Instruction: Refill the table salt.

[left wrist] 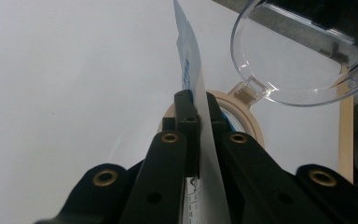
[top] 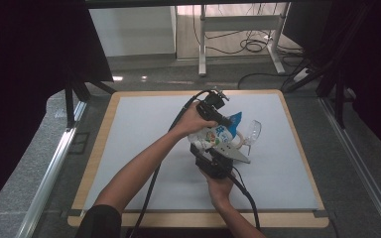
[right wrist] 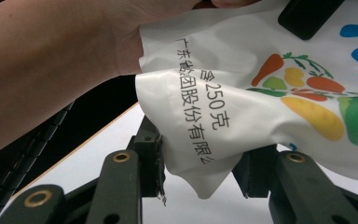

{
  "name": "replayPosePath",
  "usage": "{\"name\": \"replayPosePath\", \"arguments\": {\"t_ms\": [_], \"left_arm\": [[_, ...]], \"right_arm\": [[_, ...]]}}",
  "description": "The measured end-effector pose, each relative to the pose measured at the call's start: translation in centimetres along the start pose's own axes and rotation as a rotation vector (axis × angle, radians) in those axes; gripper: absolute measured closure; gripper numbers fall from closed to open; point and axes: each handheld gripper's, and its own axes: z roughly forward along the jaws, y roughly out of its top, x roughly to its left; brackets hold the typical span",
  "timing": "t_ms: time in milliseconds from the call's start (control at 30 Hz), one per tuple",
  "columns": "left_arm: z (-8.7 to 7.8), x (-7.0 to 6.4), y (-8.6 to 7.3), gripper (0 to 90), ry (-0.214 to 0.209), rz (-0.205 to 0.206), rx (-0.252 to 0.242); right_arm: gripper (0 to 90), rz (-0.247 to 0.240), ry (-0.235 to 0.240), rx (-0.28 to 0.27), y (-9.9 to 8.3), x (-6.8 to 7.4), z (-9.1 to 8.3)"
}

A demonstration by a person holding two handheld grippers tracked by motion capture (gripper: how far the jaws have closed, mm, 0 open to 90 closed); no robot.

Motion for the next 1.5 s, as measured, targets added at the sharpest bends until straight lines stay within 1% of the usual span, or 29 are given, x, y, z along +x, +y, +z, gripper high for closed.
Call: {"name": "replayPosePath", "arguments": {"t_ms": [233, 667, 767, 1400, 1500], "left_arm": [[0.03, -0.09, 0.21, 89.8, 0.0, 0.001, 0.0], [-0.02, -0.04, 0.08, 89.8, 0.0, 0.003, 0.0], [-0.02, 0.0, -0.01, 89.8, -0.002, 0.0, 0.0], [0.03, 0.05, -0.11, 89.8, -0.006, -0.005, -0.003], [0.12, 0.08, -0.13, 89.8, -0.013, -0.009, -0.004]], "right_arm": [[59.1, 0.005, -0.001, -0.005, 0.08, -0.06, -0.08], [59.1, 0.004, 0.001, -0.003, 0.06, -0.01, -0.06], [59.2, -0.002, 0.001, -0.002, 0.03, -0.03, -0.03], [59.1, 0.001, 0.002, -0.004, 0.09, 0.0, -0.1], [59.2, 0.001, 0.003, -0.01, 0.27, -0.04, -0.17]]}}
